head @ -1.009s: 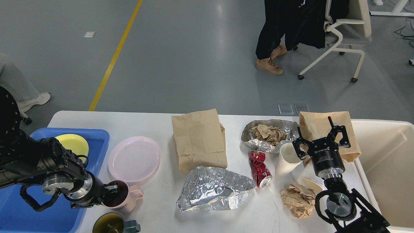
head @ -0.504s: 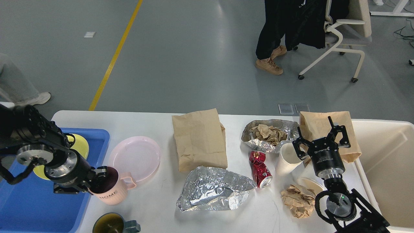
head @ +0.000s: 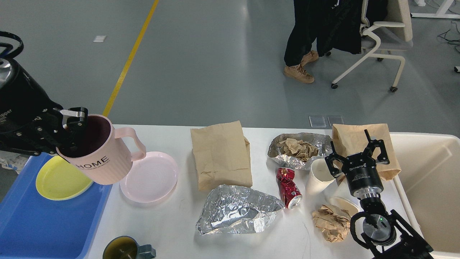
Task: Tidy desktop
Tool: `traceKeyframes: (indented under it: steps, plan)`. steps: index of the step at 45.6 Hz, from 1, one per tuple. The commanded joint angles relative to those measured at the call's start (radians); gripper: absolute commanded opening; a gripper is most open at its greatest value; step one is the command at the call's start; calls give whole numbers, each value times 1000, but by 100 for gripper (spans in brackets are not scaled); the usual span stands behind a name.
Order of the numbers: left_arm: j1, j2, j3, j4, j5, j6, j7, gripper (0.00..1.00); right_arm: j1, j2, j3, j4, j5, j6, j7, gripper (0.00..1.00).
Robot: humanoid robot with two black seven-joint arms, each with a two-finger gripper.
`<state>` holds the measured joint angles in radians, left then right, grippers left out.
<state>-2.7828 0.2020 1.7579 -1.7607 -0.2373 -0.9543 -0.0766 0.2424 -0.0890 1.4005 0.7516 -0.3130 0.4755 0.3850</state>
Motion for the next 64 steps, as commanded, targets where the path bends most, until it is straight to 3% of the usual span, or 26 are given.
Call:
traceKeyframes:
  steps: [1,8,16,25,32,43,53,58,64]
  plan:
    - [-20,7,31,0,3,-6,-8,0,0,0,0,0,0,0,0,100]
    - [-3,66,89,4,16,-6,0,0,0,0,0,0,0,0,0,100]
    - [86,284,132,76,159,-6,9,0,0,0,0,0,0,0,0,100]
    - [353,614,112,257,346,91,20,0,0,0,0,0,0,0,0,100]
    - [598,795,-18,504,392,94,90,0,0,0,0,0,0,0,0,100]
    - [1142,813,-394,800,391,181,103,0,0,0,0,0,0,0,0,100]
    - [1610,743,-770,1111,385,189,116,0,0,0,0,0,0,0,0,100]
    - [1649,712,-807,1187,388,198,126,0,0,0,0,0,0,0,0,100]
    - [1686,691,-824,1198,385,200,124,0,0,0,0,0,0,0,0,100]
